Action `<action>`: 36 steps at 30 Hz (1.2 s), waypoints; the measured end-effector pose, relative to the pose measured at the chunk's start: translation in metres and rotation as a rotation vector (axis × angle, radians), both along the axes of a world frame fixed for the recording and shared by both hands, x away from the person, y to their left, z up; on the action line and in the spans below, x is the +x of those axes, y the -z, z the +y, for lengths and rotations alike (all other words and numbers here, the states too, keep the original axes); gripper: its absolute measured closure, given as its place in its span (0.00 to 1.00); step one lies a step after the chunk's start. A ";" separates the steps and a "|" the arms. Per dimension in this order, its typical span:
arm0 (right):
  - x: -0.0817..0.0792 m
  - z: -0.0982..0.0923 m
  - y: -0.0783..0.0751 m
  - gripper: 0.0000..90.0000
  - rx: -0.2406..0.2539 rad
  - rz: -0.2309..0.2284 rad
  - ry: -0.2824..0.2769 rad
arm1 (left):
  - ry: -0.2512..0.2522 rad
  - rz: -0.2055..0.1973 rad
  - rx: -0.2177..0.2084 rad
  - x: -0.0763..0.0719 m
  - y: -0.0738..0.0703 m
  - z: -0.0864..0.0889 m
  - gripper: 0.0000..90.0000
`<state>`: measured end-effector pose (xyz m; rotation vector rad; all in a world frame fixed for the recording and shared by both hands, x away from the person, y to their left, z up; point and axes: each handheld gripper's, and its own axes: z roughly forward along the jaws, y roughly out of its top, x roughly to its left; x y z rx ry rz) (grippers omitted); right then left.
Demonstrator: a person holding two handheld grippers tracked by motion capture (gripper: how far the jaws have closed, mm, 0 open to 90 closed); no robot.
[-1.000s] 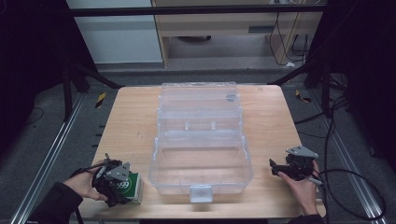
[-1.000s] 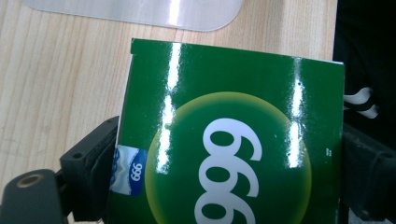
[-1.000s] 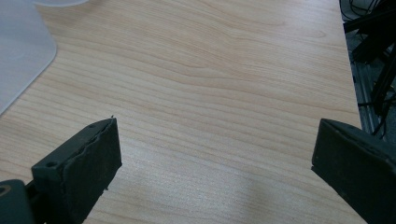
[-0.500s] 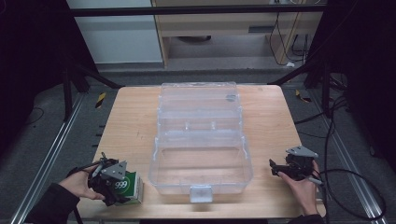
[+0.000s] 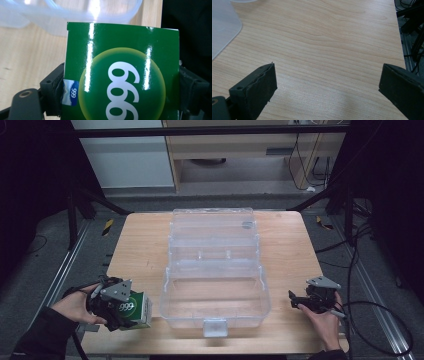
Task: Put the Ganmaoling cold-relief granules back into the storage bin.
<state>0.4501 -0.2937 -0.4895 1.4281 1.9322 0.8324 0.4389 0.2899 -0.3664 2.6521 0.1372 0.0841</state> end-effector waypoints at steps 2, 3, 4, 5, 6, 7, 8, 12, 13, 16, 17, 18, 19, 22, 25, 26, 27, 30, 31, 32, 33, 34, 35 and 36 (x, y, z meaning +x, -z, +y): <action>0.000 0.000 0.000 0.02 -0.003 0.000 -0.002 | 0.004 -0.011 0.000 0.001 -0.008 -0.002 0.16; 0.000 -0.001 0.000 0.02 -0.004 -0.001 -0.003 | 0.005 -0.016 0.000 0.001 -0.014 -0.003 0.16; 0.000 -0.001 0.000 0.02 -0.004 -0.001 -0.003 | 0.005 -0.021 -0.001 0.002 -0.017 -0.004 0.16; 0.000 -0.001 0.000 0.02 -0.004 -0.001 -0.003 | 0.006 -0.025 -0.003 0.003 -0.021 -0.004 0.16; 0.000 0.000 0.000 0.02 -0.005 -0.001 -0.002 | 0.005 -0.027 -0.004 0.004 -0.024 -0.005 0.16; 0.000 0.000 0.000 0.02 -0.002 -0.001 -0.001 | 0.005 -0.031 -0.004 0.004 -0.028 -0.006 0.16; 0.000 -0.001 0.000 0.02 -0.005 -0.002 -0.003 | 0.006 -0.038 -0.004 0.005 -0.032 -0.007 0.16; 0.000 -0.001 0.000 0.02 -0.001 -0.003 -0.002 | 0.014 -0.044 -0.004 0.007 -0.042 -0.014 0.16; 0.000 -0.001 0.000 0.02 -0.005 -0.002 -0.003 | 0.018 -0.046 0.000 0.007 -0.043 -0.017 0.16; 0.000 -0.001 0.000 0.02 -0.004 -0.002 -0.001 | 0.026 -0.046 0.004 0.009 -0.047 -0.024 0.16; 0.000 -0.001 0.000 0.02 -0.002 -0.003 -0.001 | 0.029 -0.046 0.006 0.010 -0.048 -0.027 0.16; 0.000 -0.001 0.000 0.02 -0.002 -0.004 0.000 | 0.032 -0.048 0.007 0.011 -0.050 -0.029 0.16; 0.000 -0.001 0.000 0.02 -0.003 -0.004 0.000 | 0.033 -0.052 0.005 0.012 -0.051 -0.032 0.16; 0.000 -0.001 0.000 0.02 -0.004 -0.007 0.001 | 0.039 -0.055 0.009 0.015 -0.053 -0.040 0.16; 0.000 -0.001 -0.001 0.02 0.000 -0.008 0.001 | 0.042 -0.055 0.013 0.019 -0.054 -0.048 0.16; 0.000 -0.001 -0.001 0.02 0.001 -0.009 0.000 | 0.043 -0.055 0.009 0.020 -0.055 -0.051 0.16; 0.000 -0.001 -0.001 0.02 0.001 -0.008 0.001 | 0.048 -0.059 0.003 0.021 -0.055 -0.054 0.16; 0.000 -0.001 -0.001 0.02 0.000 -0.008 0.000 | 0.060 -0.063 -0.007 0.024 -0.057 -0.061 0.16; 0.000 -0.001 -0.001 0.02 0.000 -0.008 0.002 | 0.062 -0.064 -0.008 0.025 -0.057 -0.064 0.16; 0.000 -0.001 -0.001 0.02 -0.001 -0.008 0.002 | 0.062 -0.064 -0.012 0.025 -0.056 -0.066 0.16; 0.000 -0.001 -0.001 0.02 0.000 -0.007 0.001 | 0.064 -0.065 -0.012 0.026 -0.056 -0.069 0.16; 0.000 -0.001 -0.001 0.02 -0.001 -0.007 0.000 | 0.070 -0.067 -0.010 0.027 -0.056 -0.071 0.16; 0.000 -0.001 -0.001 0.02 -0.003 -0.007 0.001 | 0.065 -0.066 -0.020 0.027 -0.055 -0.074 0.16; 0.000 0.000 -0.001 0.02 -0.003 -0.007 0.001 | 0.075 -0.070 -0.013 0.029 -0.055 -0.076 0.16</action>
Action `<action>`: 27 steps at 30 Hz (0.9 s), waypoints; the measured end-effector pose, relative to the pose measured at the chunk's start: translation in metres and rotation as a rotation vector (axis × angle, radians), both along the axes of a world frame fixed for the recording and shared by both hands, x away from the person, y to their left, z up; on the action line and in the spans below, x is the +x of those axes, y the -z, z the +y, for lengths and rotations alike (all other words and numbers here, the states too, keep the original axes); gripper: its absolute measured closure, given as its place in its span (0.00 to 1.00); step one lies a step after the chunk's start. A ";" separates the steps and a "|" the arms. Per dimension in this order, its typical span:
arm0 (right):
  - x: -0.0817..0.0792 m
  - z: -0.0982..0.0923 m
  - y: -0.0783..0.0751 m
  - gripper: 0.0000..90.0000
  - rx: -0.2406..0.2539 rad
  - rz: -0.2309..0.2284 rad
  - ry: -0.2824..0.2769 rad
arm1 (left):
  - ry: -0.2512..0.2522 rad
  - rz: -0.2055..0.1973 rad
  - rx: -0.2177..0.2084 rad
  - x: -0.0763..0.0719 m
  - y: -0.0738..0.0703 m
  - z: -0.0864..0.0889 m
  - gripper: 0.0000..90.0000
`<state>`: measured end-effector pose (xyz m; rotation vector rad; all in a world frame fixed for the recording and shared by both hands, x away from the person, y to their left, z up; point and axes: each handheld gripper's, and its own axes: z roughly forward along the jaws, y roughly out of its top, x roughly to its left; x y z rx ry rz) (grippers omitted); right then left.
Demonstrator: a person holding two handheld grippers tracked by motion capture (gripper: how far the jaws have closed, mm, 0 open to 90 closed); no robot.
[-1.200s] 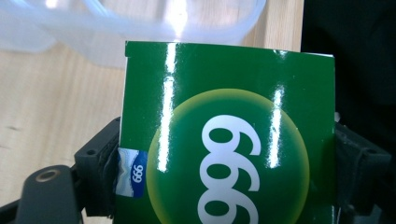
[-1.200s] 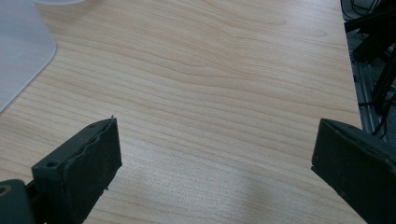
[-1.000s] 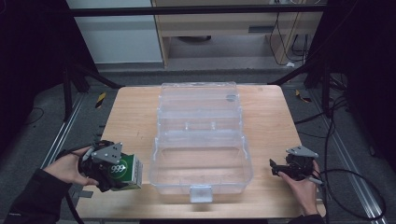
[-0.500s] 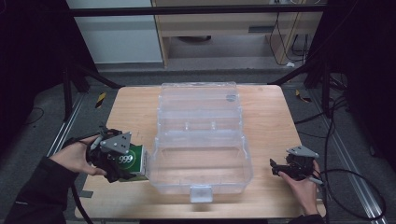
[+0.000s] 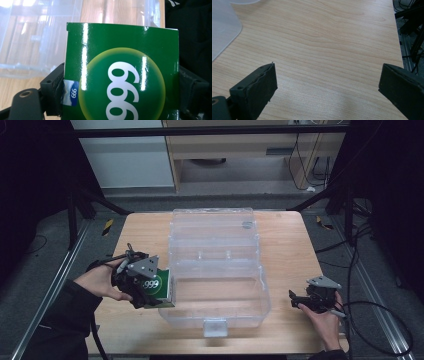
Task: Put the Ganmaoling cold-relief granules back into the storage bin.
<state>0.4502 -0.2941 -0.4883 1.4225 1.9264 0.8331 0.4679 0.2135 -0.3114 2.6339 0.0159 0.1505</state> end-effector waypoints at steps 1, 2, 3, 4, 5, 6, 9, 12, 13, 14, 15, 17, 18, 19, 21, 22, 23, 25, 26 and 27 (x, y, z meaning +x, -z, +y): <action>0.000 0.000 0.000 0.02 0.000 -0.001 0.000 | -0.002 0.002 -0.005 0.001 0.001 -0.003 0.16; 0.000 0.000 0.000 0.02 0.001 0.000 0.000 | 0.001 0.003 -0.007 0.002 0.002 -0.005 0.16; 0.000 0.000 0.000 0.02 -0.001 -0.001 -0.001 | 0.004 0.006 -0.010 0.003 0.002 -0.008 0.16; 0.000 0.000 0.000 0.02 0.000 -0.001 -0.001 | 0.008 0.006 -0.006 0.004 0.003 -0.010 0.16; 0.000 0.000 0.000 0.02 0.000 -0.001 -0.001 | 0.011 0.005 -0.011 0.004 0.004 -0.013 0.16; 0.000 0.000 0.000 0.02 0.000 -0.002 -0.002 | 0.014 0.008 -0.006 0.005 0.005 -0.015 0.16; 0.000 0.000 0.000 0.02 0.000 0.000 -0.002 | 0.028 0.009 -0.001 0.007 0.007 -0.022 0.16; 0.000 0.000 0.000 0.02 -0.001 0.000 -0.002 | 0.035 0.008 0.000 0.008 0.010 -0.028 0.16; 0.000 0.000 0.000 0.02 0.000 0.000 -0.002 | 0.038 0.012 0.000 0.008 0.012 -0.030 0.16; 0.000 0.000 0.000 0.02 0.000 -0.001 -0.004 | 0.040 0.013 0.005 0.009 0.013 -0.032 0.16; 0.000 0.000 0.000 0.02 -0.001 -0.001 -0.003 | 0.043 0.011 0.007 0.009 0.015 -0.034 0.16; 0.000 0.000 0.000 0.02 0.000 0.001 -0.003 | 0.048 0.016 0.008 0.010 0.018 -0.037 0.16; 0.000 0.000 0.000 0.02 0.001 0.001 -0.003 | 0.049 0.018 -0.001 0.011 0.020 -0.038 0.16; 0.000 0.000 0.000 0.02 0.000 0.001 -0.004 | 0.053 0.023 0.007 0.012 0.022 -0.040 0.16; 0.000 0.000 0.000 0.02 -0.001 0.001 -0.005 | 0.058 0.030 0.009 0.012 0.025 -0.043 0.16; 0.000 0.000 0.000 0.02 0.001 0.001 -0.005 | 0.059 0.032 0.007 0.013 0.027 -0.044 0.16; 0.000 0.000 0.000 0.02 -0.002 0.002 -0.006 | 0.060 0.031 0.008 0.013 0.028 -0.045 0.16; 0.000 0.000 0.000 0.02 0.001 0.002 -0.006 | 0.060 0.033 0.007 0.014 0.032 -0.048 0.16; 0.000 0.000 0.000 0.02 0.001 0.002 -0.006 | 0.061 0.032 0.010 0.015 0.033 -0.048 0.16; 0.000 0.000 0.000 0.02 -0.001 0.003 -0.006 | 0.062 0.037 0.013 0.015 0.035 -0.049 0.16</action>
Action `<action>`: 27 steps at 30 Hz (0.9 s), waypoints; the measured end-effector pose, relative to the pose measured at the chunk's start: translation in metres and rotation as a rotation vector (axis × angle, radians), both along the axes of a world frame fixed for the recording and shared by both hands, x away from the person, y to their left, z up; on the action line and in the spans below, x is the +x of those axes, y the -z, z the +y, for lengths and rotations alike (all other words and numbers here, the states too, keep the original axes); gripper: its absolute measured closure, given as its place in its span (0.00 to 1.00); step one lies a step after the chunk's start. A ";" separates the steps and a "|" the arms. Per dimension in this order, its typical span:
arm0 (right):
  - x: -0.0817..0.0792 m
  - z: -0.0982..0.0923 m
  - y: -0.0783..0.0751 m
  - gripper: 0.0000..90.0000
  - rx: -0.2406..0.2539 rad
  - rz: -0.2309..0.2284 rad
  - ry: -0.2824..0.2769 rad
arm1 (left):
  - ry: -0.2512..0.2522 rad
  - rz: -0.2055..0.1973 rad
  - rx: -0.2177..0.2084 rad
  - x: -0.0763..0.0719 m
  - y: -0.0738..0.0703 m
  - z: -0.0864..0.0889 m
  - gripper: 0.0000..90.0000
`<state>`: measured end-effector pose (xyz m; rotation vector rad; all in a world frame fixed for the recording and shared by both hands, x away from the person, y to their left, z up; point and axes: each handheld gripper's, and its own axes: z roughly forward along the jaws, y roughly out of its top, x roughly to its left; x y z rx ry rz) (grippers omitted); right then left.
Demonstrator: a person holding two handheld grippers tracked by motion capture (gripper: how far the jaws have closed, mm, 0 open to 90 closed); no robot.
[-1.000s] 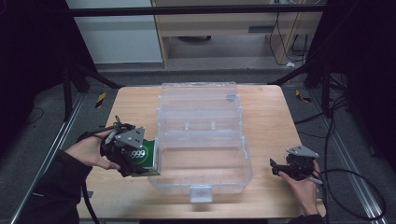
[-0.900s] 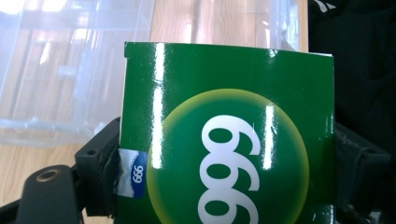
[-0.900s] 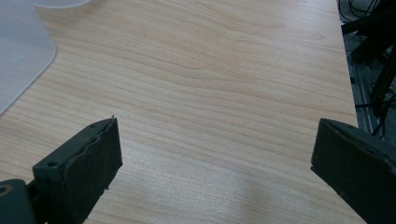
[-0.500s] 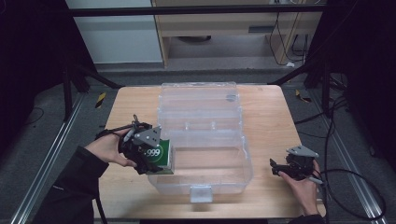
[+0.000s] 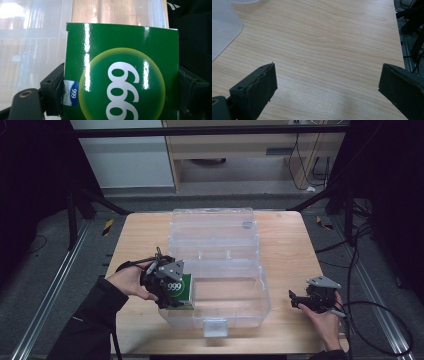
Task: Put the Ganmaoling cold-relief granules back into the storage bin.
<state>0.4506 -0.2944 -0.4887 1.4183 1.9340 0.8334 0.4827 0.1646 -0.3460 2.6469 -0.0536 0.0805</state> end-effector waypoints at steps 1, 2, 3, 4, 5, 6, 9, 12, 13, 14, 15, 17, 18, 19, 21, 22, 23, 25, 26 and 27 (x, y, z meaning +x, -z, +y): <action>0.000 0.000 0.000 0.02 -0.001 0.000 0.000 | -0.001 0.004 0.003 0.000 0.002 -0.001 0.16; 0.000 0.000 0.000 0.02 -0.001 0.000 -0.001 | 0.000 0.005 0.006 0.000 0.003 -0.001 0.16; 0.000 0.000 0.000 0.02 -0.001 0.001 -0.001 | 0.000 0.006 0.002 0.000 0.006 -0.002 0.16; 0.000 0.000 0.000 0.02 -0.001 0.001 -0.001 | -0.001 0.005 0.005 0.001 0.007 -0.002 0.16; 0.000 0.000 0.000 0.02 -0.001 0.001 -0.001 | 0.000 0.006 0.011 0.001 0.009 -0.002 0.16; 0.000 0.000 0.000 0.02 -0.002 0.001 -0.002 | -0.001 0.009 0.012 0.002 0.011 -0.003 0.16; 0.000 0.000 0.000 0.02 -0.002 0.002 -0.002 | -0.004 0.008 0.018 0.003 0.015 -0.003 0.16; 0.000 0.000 0.000 0.02 -0.003 0.003 -0.003 | -0.010 0.015 0.018 0.004 0.020 -0.003 0.16; 0.000 0.000 0.001 0.02 -0.003 0.003 -0.005 | -0.013 0.019 0.018 0.004 0.022 -0.003 0.16; 0.000 0.001 0.001 0.02 -0.002 0.003 -0.005 | -0.016 0.020 0.015 0.004 0.024 -0.003 0.16; 0.000 0.001 0.001 0.02 -0.001 0.005 -0.004 | -0.015 0.018 0.017 0.005 0.026 -0.004 0.16; 0.000 0.001 0.001 0.02 -0.001 0.005 -0.005 | -0.013 0.024 0.027 0.005 0.030 -0.005 0.16; 0.000 0.001 0.001 0.02 -0.001 0.004 -0.004 | -0.013 0.026 0.026 0.006 0.031 -0.005 0.16; 0.000 0.001 0.001 0.02 -0.002 0.005 -0.005 | -0.013 0.028 0.028 0.006 0.033 -0.005 0.16; 0.001 0.001 0.001 0.02 -0.002 0.006 -0.005 | -0.011 0.034 0.030 0.006 0.036 -0.006 0.16; 0.001 0.001 0.001 0.02 -0.001 0.006 -0.005 | -0.012 0.034 0.032 0.006 0.038 -0.007 0.16; 0.001 0.001 0.001 0.02 -0.002 0.007 -0.005 | -0.012 0.037 0.037 0.006 0.039 -0.007 0.16; 0.001 0.001 0.001 0.02 -0.002 0.007 -0.006 | -0.014 0.040 0.044 0.006 0.043 -0.007 0.16; 0.000 0.001 0.001 0.02 -0.001 0.008 -0.005 | -0.014 0.041 0.049 0.007 0.044 -0.008 0.16; 0.001 0.001 0.001 0.02 -0.002 0.006 -0.006 | -0.014 0.042 0.051 0.007 0.046 -0.008 0.16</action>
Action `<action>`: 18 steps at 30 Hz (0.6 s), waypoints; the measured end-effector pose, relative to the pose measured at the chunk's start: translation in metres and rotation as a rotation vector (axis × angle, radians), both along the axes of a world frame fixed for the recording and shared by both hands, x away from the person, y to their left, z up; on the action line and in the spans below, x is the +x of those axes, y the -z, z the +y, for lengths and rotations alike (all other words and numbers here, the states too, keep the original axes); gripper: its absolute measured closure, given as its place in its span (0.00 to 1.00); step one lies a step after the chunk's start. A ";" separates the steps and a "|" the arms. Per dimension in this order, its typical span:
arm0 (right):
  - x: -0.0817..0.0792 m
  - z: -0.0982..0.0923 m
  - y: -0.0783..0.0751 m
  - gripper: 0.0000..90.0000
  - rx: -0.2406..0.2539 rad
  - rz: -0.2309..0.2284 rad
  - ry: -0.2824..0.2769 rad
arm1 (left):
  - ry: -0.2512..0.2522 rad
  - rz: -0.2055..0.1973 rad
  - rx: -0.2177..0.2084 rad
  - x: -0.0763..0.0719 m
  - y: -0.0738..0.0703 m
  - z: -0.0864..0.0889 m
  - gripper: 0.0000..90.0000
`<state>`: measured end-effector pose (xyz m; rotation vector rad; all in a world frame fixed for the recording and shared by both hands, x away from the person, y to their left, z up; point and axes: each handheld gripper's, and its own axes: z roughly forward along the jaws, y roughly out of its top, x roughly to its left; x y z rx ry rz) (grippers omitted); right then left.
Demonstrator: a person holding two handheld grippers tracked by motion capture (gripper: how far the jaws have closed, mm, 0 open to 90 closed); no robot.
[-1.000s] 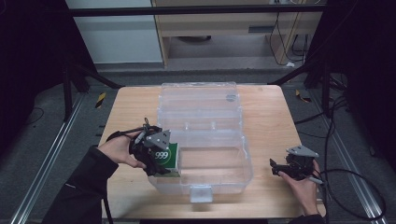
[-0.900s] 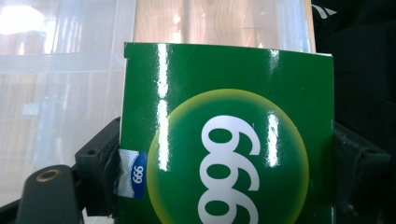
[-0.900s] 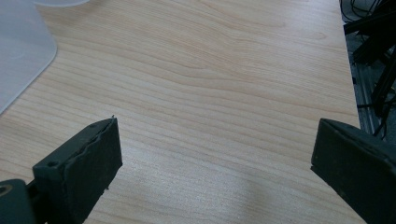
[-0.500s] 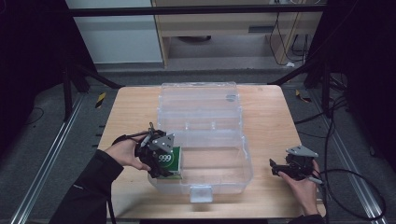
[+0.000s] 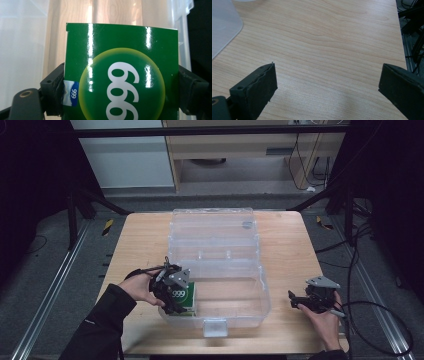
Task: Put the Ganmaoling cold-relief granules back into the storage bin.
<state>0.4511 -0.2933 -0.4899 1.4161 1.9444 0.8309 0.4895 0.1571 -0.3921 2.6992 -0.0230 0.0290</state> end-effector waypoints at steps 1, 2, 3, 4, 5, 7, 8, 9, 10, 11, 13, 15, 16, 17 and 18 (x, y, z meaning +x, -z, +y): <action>0.000 0.000 0.000 0.02 0.000 0.001 0.001 | -0.001 0.004 0.001 0.000 0.002 0.000 0.16; 0.000 0.000 0.000 0.02 -0.002 0.000 -0.001 | -0.003 0.006 0.001 0.000 0.003 0.000 0.16; 0.000 0.000 0.000 0.02 -0.005 0.001 -0.004 | -0.002 0.005 0.002 0.000 0.004 0.000 0.16; 0.000 0.000 0.000 0.02 -0.004 0.001 -0.004 | 0.000 0.000 -0.001 0.000 0.005 0.000 0.16; 0.000 0.000 0.000 0.02 -0.007 0.001 -0.006 | -0.002 0.001 -0.004 0.000 0.005 0.000 0.16; 0.000 0.000 0.001 0.02 -0.007 0.001 -0.006 | -0.005 -0.001 -0.005 -0.001 0.005 0.000 0.16; 0.000 0.000 0.001 0.02 -0.008 0.001 -0.006 | -0.007 -0.002 -0.005 -0.001 0.005 0.000 0.16; 0.000 0.000 0.001 0.02 -0.006 0.001 -0.006 | -0.008 -0.002 -0.005 -0.001 0.006 0.000 0.16; 0.000 0.000 0.000 0.02 -0.006 0.000 -0.005 | -0.010 -0.003 -0.008 -0.002 0.006 0.001 0.16; 0.000 0.000 0.000 0.02 -0.005 0.000 -0.005 | -0.011 -0.004 -0.010 -0.002 0.006 0.001 0.16; 0.000 0.000 0.000 0.02 -0.005 0.000 -0.005 | -0.010 -0.012 -0.007 -0.002 0.006 0.001 0.16; 0.000 0.000 0.001 0.02 -0.007 0.001 -0.006 | -0.010 -0.017 -0.001 -0.002 0.007 0.001 0.16; 0.000 0.000 0.001 0.02 -0.007 0.001 -0.006 | -0.009 -0.018 0.001 -0.002 0.007 0.001 0.16; 0.000 0.000 0.001 0.02 -0.008 0.001 -0.006 | -0.009 -0.018 0.000 -0.002 0.007 0.001 0.16; 0.000 0.000 0.001 0.02 -0.008 0.000 -0.006 | -0.009 -0.018 0.000 -0.002 0.007 0.001 0.16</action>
